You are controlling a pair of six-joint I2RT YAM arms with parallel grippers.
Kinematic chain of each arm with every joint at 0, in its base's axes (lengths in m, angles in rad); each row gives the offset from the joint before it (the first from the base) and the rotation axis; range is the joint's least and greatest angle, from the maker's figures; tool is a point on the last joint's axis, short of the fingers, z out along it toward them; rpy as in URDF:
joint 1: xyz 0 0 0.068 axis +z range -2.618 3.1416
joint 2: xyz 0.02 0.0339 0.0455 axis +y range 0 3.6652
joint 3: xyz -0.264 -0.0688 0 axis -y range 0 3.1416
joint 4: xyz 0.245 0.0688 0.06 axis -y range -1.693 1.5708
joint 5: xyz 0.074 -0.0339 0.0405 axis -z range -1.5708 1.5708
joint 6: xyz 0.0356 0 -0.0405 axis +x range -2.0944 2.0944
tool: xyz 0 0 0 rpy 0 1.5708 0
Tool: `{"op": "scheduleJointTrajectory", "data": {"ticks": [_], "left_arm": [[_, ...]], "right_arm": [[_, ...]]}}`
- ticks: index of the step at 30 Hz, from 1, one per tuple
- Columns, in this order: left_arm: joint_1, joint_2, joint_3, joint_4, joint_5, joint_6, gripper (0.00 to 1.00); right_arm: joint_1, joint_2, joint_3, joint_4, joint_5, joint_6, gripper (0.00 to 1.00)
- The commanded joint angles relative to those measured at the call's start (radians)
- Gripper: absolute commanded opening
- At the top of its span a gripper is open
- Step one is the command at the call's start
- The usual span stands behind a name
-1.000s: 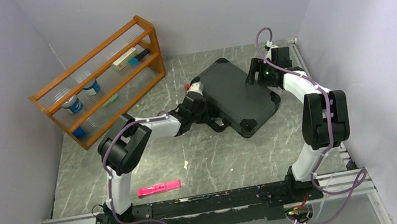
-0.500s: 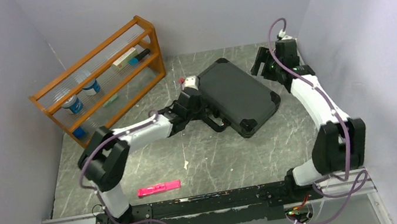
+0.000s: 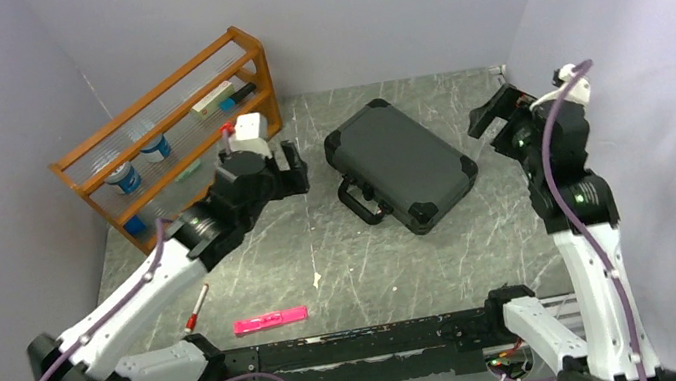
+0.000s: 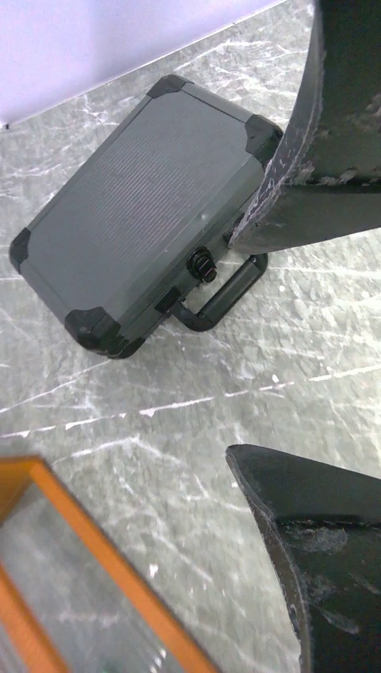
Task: Pack up texas hold em set
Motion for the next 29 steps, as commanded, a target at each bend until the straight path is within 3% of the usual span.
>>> {"op": "scheduleJointTrajectory", "data": {"ticks": [1, 5, 11, 15, 21, 29], "left_arm": [[-0.002, -0.133, -0.009, -0.151, -0.046, 0.073, 0.94], [-0.001, -0.231, 0.012, -0.257, -0.072, 0.071, 0.92], [-0.001, -0.337, 0.082, -0.403, -0.169, 0.119, 0.96], [-0.001, -0.428, 0.114, -0.497, -0.305, 0.131, 0.96], [-0.002, -0.556, 0.145, -0.521, -0.298, 0.151, 0.96], [-0.002, -0.603, 0.197, -0.578, -0.309, 0.136, 0.96]], "right_arm": [[-0.004, -0.038, 0.043, -0.108, 0.109, -0.003, 1.00], [-0.004, -0.032, 0.094, -0.192, 0.190, 0.012, 1.00], [-0.003, -0.098, 0.073, -0.195, 0.222, -0.002, 1.00], [-0.003, -0.129, 0.091, -0.196, 0.249, -0.001, 1.00], [-0.001, -0.122, 0.139, -0.211, 0.249, -0.003, 1.00], [-0.001, -0.122, 0.153, -0.240, 0.292, 0.026, 1.00]]}}
